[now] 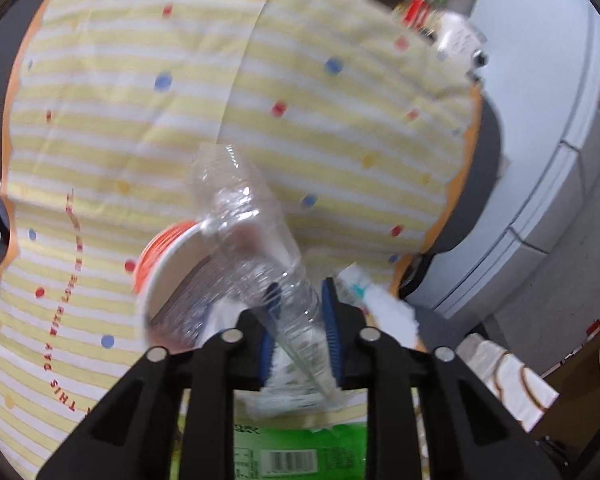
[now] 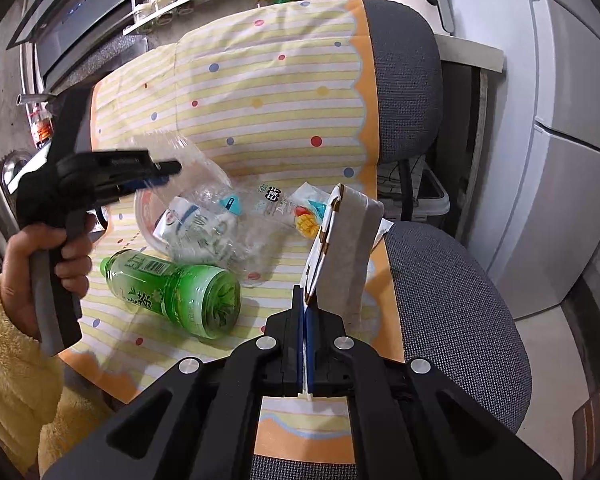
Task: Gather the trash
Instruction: 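Grasp the clear plastic bottle with the left gripper while the right gripper holds the wrapper, then carry the wrapper and plastic bottle to the pink bin and open both grippers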
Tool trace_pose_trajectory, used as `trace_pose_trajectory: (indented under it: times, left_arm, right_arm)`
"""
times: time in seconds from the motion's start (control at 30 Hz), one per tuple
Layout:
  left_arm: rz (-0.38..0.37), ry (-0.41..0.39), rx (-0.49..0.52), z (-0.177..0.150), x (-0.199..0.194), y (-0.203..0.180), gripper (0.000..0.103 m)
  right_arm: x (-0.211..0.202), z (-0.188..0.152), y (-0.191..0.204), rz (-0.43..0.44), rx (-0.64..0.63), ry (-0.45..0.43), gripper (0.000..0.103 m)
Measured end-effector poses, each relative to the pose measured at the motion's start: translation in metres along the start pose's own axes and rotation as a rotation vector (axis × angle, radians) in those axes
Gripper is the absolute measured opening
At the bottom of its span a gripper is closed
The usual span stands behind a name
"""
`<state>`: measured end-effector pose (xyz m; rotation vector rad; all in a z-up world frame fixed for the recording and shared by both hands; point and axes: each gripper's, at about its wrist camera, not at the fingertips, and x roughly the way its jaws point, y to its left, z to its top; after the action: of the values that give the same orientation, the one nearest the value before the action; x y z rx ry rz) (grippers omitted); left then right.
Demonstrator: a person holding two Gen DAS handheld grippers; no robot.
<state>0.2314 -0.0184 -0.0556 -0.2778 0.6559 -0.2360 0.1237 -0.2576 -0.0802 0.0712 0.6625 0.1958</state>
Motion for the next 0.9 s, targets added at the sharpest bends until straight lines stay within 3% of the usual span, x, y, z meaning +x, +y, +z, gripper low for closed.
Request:
trace_pose_trajectory:
  times: [0.17, 0.4, 0.6, 0.77, 0.9]
  left_arm:
    - [-0.075, -0.124, 0.060, 0.004, -0.035, -0.016, 0.011]
    - [-0.196, -0.215, 0.076, 0.011, -0.085, -0.033, 0.010]
    - [-0.230, -0.261, 0.125, 0.002, -0.135, -0.055, 0.011]
    - [-0.246, -0.248, 0.179, -0.027, -0.168, -0.068, 0.011]
    - [-0.296, -0.199, 0.220, -0.068, -0.180, -0.083, 0.011]
  right_arm:
    - [-0.011, 0.003, 0.006, -0.001, -0.008, -0.020, 0.001]
    - [-0.041, 0.006, 0.013, -0.018, -0.028, -0.066, 0.001]
    - [-0.068, 0.004, 0.015, -0.016, -0.029, -0.085, 0.001]
    - [-0.093, -0.008, 0.018, -0.042, -0.041, -0.098, 0.001]
    - [-0.112, -0.022, 0.012, -0.092, -0.034, -0.091, 0.001]
